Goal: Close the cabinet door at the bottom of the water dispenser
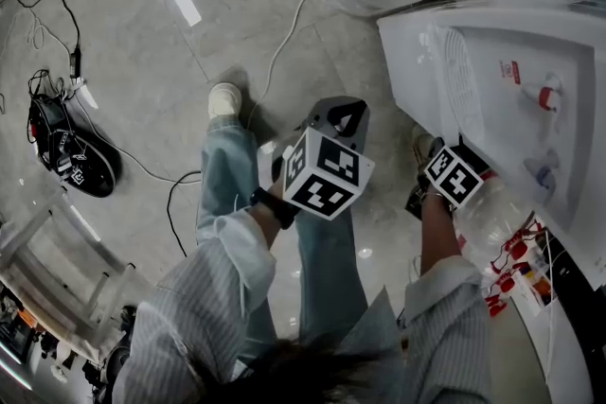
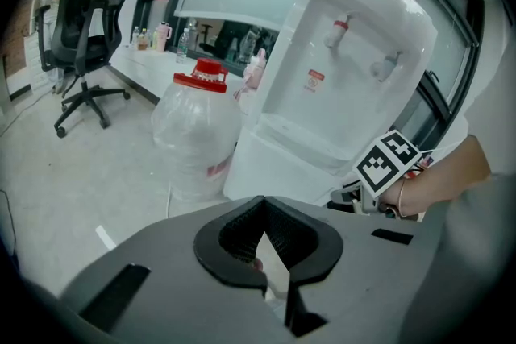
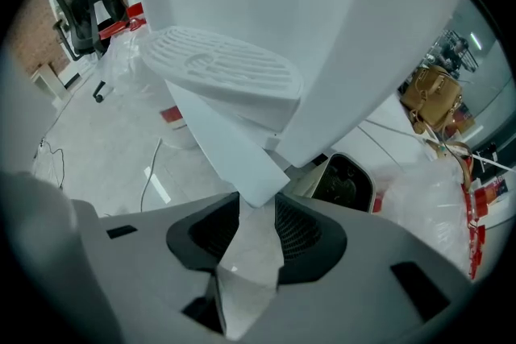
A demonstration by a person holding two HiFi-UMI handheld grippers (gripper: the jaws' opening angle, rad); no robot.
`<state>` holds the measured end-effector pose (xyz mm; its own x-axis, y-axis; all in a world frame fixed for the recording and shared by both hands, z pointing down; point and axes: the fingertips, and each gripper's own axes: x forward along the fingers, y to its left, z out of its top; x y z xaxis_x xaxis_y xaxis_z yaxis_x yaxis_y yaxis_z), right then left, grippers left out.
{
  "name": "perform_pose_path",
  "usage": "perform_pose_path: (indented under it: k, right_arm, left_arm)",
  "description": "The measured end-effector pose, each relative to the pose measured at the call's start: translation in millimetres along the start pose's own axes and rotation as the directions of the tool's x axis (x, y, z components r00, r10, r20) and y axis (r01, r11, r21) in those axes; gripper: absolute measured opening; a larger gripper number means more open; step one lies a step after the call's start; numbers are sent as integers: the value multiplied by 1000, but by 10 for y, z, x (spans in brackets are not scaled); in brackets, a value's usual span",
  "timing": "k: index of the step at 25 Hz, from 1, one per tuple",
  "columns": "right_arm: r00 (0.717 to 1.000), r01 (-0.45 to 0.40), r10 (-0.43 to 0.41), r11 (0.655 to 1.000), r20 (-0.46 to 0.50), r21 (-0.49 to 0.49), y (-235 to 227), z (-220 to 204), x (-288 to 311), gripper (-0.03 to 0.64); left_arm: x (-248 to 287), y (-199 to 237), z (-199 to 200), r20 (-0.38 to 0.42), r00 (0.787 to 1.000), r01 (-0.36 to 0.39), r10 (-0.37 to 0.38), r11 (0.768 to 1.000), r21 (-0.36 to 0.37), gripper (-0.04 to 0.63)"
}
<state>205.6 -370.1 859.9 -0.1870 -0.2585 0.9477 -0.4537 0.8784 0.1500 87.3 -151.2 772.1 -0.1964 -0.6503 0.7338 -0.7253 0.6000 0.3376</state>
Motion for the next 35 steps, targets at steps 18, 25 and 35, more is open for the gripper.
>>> perform_pose_path:
  k: [18,25,35]
  right_arm:
    - [996,70,-69,997,56,-22,-201,173,42,126]
    - [992,101,-102,995,69,16,-273,217,71,120]
    - [990,119,-124,990,68,79,-288,226,21,106]
  left_arm:
    - [38,64,5,16,1000,-17,17,1000,-14,10]
    - [44,86,0,16,1000,-25,26,999,-21,10]
    - [-62,150,68,25,999,-27,27,1000,-6,10]
